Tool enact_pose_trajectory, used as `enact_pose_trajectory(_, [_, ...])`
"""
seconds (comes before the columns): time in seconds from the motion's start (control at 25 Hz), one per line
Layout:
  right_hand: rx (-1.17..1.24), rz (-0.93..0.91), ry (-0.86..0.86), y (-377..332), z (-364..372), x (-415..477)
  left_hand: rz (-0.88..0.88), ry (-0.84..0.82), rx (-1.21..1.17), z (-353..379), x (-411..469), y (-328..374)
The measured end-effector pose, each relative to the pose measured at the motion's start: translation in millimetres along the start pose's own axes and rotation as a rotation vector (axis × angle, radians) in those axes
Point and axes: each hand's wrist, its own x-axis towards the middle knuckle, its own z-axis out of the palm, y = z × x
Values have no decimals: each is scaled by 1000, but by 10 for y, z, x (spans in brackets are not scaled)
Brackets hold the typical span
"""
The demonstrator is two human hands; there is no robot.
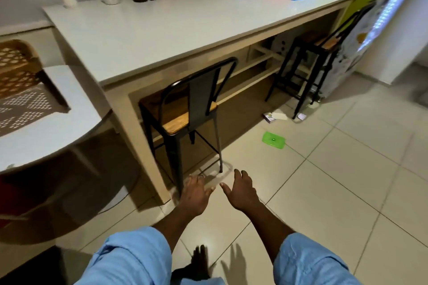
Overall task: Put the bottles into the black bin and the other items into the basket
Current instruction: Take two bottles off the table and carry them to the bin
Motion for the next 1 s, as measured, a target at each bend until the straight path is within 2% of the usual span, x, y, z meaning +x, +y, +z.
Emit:
enact_pose_trajectory(0.36, [31, 305, 152, 739, -973, 1030, 339, -95, 59, 20, 1653, 1231])
enact_pose_trajectory(0.52, [43, 388, 179, 1006, -1274, 1407, 417, -124, 68, 62, 2195, 1655])
enact_pose_trajectory(0.8, [72, 447, 167, 1761, -1686, 2190, 423, -208, 100, 457, 3066, 2376])
enact_pose_trajectory(1.0, [63, 385, 118, 2549, -2172, 2898, 346, -221, 120, 840, 3697, 3195])
